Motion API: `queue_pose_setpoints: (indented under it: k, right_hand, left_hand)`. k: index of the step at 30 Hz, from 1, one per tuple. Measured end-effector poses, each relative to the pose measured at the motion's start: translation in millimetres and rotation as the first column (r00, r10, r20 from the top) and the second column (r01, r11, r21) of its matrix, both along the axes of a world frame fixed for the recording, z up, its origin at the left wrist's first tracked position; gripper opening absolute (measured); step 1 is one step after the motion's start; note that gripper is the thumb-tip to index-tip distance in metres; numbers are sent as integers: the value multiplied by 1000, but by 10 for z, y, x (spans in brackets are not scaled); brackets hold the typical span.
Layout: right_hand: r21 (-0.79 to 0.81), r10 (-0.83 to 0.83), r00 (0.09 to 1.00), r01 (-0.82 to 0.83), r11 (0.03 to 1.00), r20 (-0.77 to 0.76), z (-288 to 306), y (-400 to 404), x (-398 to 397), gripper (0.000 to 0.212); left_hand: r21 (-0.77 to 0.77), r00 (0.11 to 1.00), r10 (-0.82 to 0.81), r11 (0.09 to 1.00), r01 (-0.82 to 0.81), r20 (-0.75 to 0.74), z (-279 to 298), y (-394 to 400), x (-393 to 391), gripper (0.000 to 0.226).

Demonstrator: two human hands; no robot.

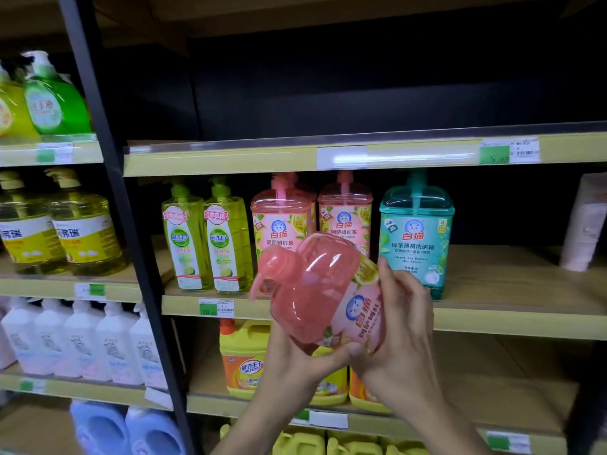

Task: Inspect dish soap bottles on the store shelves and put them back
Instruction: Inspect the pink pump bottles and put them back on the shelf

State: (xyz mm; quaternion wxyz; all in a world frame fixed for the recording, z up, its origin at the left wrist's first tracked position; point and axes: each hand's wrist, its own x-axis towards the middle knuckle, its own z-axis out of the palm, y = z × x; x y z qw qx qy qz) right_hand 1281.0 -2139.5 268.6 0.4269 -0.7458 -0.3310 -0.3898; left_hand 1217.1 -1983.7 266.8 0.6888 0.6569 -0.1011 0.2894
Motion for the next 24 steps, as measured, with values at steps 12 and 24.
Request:
queue_pose_setpoints:
  k: [12, 24]
  right_hand:
    - [-201, 99, 901, -200, 959, -423, 581, -235, -268, 85]
    - [531, 613, 15, -484, 696, -790, 586, -364, 86, 74]
  left_hand:
    - [-329, 991, -7, 944, -37, -130, 355, 249, 164, 86]
    - [-445, 936, -226, 891, 86, -272, 350, 107, 238, 56]
